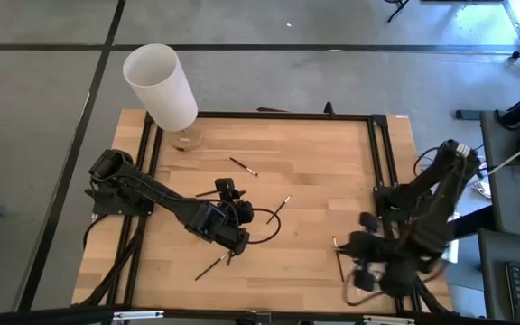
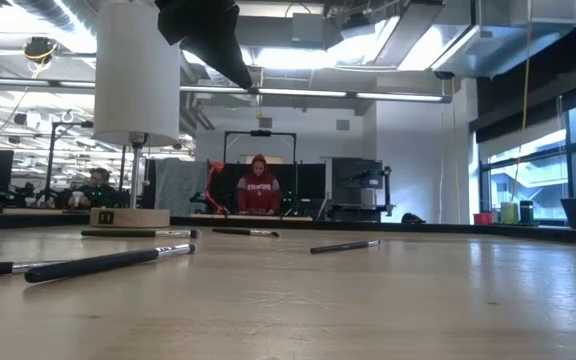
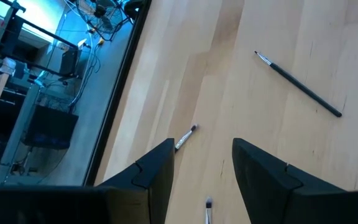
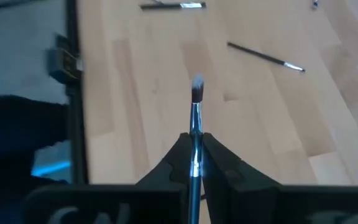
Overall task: Put items in baskets/containers
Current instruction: Put the eyeshadow brush into the transparent organizer
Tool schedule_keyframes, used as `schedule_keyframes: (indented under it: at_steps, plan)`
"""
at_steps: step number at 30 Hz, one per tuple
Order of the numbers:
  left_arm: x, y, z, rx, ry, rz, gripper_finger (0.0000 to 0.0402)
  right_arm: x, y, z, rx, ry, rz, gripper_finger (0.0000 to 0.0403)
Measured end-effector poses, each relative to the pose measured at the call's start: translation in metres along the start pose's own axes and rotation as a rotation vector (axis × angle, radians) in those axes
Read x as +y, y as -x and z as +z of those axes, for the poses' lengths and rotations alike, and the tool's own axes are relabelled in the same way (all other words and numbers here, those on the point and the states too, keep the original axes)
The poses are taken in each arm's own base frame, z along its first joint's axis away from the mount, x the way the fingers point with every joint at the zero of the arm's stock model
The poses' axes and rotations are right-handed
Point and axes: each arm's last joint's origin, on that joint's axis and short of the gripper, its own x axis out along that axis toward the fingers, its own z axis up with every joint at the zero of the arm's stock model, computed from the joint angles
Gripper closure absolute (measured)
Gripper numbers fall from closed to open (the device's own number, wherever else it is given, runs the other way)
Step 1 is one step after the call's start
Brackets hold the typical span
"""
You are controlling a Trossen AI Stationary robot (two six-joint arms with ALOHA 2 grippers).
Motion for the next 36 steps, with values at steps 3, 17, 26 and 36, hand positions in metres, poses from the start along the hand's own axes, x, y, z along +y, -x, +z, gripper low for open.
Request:
schedule_keyframes:
  at_steps: [3,17,26,36]
  plan:
    - [0.000,0.000,0.000,0.000,0.001,0.000,0.0245,0.003,0.016,-0.013,-0.048,-0.009,0.027,0.0379]
    - [0.000,0.000,0.000,0.000,0.009,0.000,0.0245,0.024,-0.003,-0.096,-0.142,0.081,-0.047,0.0381]
    - [0.001,-0.001,0.000,0.001,0.013,0.001,0.0245,0.025,-0.015,-0.112,-0.127,0.151,-0.111,0.0375]
    - [0.000,-0.001,0.000,0.000,0.013,0.001,0.0245,0.014,-0.014,-0.116,0.029,0.062,-0.204,0.0354]
